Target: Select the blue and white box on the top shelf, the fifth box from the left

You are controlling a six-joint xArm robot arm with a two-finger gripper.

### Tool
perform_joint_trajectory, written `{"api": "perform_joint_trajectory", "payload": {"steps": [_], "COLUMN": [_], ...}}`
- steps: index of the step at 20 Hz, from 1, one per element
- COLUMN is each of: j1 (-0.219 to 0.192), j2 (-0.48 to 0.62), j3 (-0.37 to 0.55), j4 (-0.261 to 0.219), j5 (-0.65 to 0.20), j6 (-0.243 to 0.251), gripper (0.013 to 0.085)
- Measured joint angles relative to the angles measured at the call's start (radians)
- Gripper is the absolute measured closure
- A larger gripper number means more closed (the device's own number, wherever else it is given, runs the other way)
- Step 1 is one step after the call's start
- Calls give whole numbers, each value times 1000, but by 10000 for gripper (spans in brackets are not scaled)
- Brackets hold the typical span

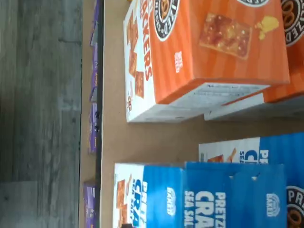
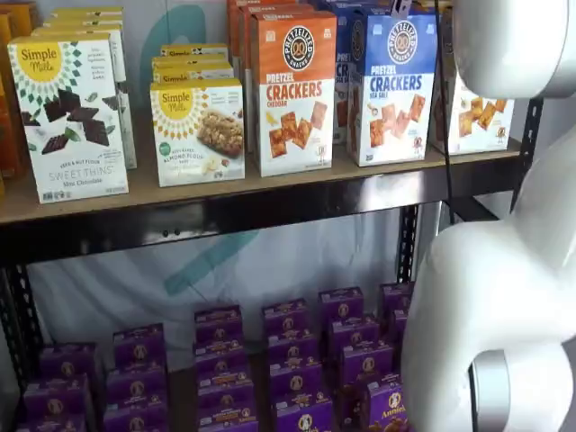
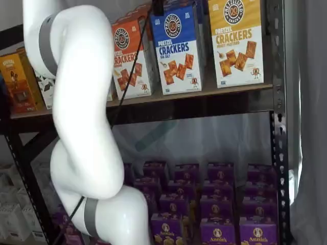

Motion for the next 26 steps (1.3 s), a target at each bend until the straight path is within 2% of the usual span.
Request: {"api": "perform_joint_trajectory", "payload": {"steps": [12,18,26], "j1": [6,15,18], "j2": [37,28,27], "j3": [67,103,115], "j4": [-61,-99,-134], "j5": [-90,-93,-42], "j6": [-34,-39,-44], "gripper": [130,130,130]}}
